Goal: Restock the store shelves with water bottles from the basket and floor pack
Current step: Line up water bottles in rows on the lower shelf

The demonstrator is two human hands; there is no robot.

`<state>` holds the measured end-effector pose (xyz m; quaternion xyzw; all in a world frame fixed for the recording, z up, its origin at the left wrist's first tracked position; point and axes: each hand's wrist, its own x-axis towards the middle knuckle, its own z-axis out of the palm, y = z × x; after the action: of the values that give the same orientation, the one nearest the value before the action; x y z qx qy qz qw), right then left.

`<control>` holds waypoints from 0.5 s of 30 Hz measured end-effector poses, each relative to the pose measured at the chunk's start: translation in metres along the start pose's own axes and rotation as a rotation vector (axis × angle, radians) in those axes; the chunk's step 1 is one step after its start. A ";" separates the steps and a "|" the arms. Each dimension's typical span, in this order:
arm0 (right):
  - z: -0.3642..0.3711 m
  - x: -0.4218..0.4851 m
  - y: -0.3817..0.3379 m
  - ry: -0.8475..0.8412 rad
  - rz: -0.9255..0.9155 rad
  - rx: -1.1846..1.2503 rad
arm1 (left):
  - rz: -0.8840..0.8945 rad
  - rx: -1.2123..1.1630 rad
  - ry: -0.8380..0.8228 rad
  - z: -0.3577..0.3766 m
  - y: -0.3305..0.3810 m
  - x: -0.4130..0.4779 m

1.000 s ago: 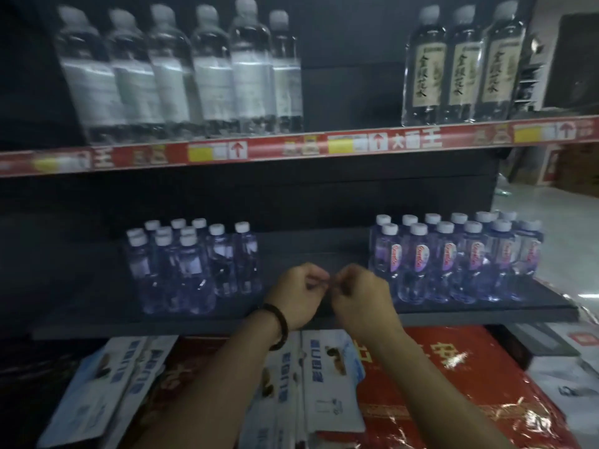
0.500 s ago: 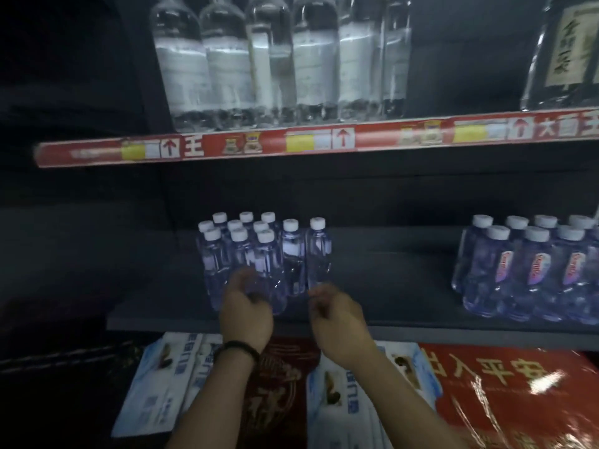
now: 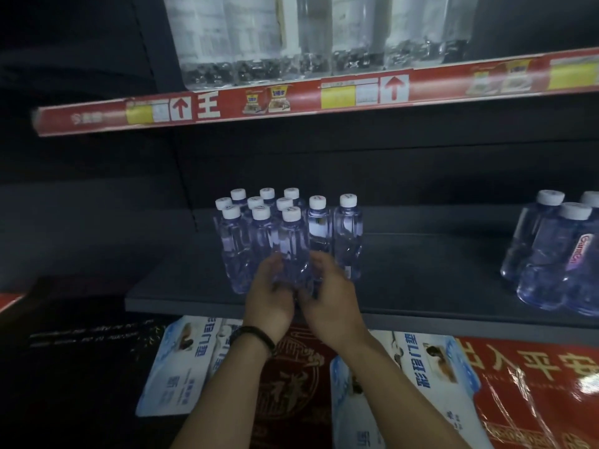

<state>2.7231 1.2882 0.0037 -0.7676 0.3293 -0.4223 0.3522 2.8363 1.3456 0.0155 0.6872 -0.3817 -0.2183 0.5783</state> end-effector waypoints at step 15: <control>-0.056 -0.011 0.028 0.197 0.060 -0.071 | 0.014 -0.059 -0.184 0.063 0.010 -0.010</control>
<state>2.6630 1.2671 -0.0020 -0.7242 0.4001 -0.4729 0.3032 2.7810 1.3131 0.0091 0.6442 -0.4314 -0.2873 0.5624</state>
